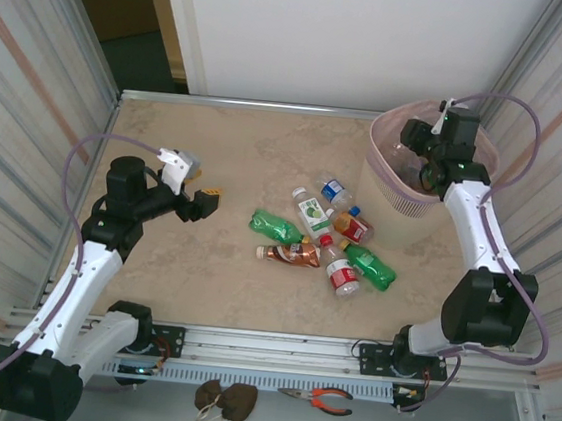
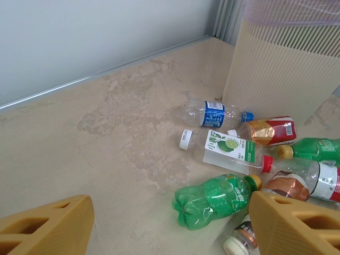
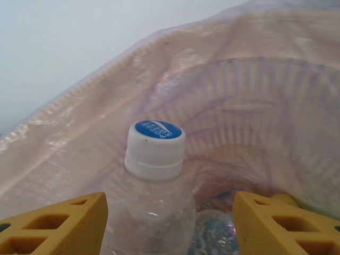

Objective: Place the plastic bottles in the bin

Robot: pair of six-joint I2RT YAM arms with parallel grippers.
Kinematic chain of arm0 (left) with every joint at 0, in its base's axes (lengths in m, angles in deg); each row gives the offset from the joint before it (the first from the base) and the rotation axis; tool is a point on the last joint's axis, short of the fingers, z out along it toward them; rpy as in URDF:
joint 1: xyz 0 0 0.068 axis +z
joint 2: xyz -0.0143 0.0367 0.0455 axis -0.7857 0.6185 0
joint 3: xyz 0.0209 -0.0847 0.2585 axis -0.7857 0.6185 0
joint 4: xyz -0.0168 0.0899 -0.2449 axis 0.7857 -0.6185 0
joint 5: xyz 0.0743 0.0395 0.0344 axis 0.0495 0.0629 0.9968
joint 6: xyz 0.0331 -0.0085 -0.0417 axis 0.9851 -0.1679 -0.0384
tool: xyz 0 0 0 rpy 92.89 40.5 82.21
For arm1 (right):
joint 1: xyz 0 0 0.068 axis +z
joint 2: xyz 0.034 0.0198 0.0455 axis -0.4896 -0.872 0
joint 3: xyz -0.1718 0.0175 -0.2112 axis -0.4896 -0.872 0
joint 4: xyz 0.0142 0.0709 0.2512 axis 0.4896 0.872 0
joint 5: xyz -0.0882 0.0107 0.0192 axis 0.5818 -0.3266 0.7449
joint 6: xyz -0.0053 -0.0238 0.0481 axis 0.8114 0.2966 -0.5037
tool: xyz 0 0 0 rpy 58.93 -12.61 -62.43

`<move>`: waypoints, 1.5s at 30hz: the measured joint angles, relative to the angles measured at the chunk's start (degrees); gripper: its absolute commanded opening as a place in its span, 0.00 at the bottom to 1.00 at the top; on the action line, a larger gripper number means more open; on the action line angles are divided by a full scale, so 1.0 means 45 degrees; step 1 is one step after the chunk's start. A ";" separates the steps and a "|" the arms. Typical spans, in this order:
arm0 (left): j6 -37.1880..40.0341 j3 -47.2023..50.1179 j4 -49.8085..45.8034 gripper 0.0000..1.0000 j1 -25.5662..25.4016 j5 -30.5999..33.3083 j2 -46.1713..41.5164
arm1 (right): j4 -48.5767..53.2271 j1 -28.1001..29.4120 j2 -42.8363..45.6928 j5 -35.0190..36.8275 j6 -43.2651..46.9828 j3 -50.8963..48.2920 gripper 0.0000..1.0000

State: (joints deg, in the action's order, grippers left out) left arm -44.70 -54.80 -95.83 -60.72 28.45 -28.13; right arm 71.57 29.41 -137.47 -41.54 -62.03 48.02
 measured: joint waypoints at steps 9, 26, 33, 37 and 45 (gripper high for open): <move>-0.0005 0.0000 0.0005 0.76 -0.0005 -0.0287 0.0384 | 0.1239 -0.0301 0.1326 0.0029 0.0185 0.0704 0.57; 0.0826 -0.1671 -0.1030 0.74 -0.2550 -0.0636 0.2968 | 0.2074 -0.0525 0.0121 -0.4172 -0.0670 0.1384 0.36; 0.2297 -0.2769 -0.2016 0.73 -0.3589 -0.0505 0.4775 | 0.1885 -0.0529 -0.1229 -0.4940 -0.0918 0.1375 0.34; 0.3128 -0.3240 -0.2492 0.72 -0.4143 -0.0330 0.5751 | 0.1559 -0.0617 -0.1860 -0.5144 -0.1059 0.1375 0.33; 0.4367 -0.3303 -0.2900 0.71 -0.5780 0.0486 0.6761 | 0.1685 -0.1049 -0.2351 -0.4794 -0.1098 0.1316 0.34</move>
State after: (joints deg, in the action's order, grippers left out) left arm -25.05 -69.66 -108.88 -86.73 30.64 2.30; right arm 79.16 24.69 -148.05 -63.11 -66.97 53.95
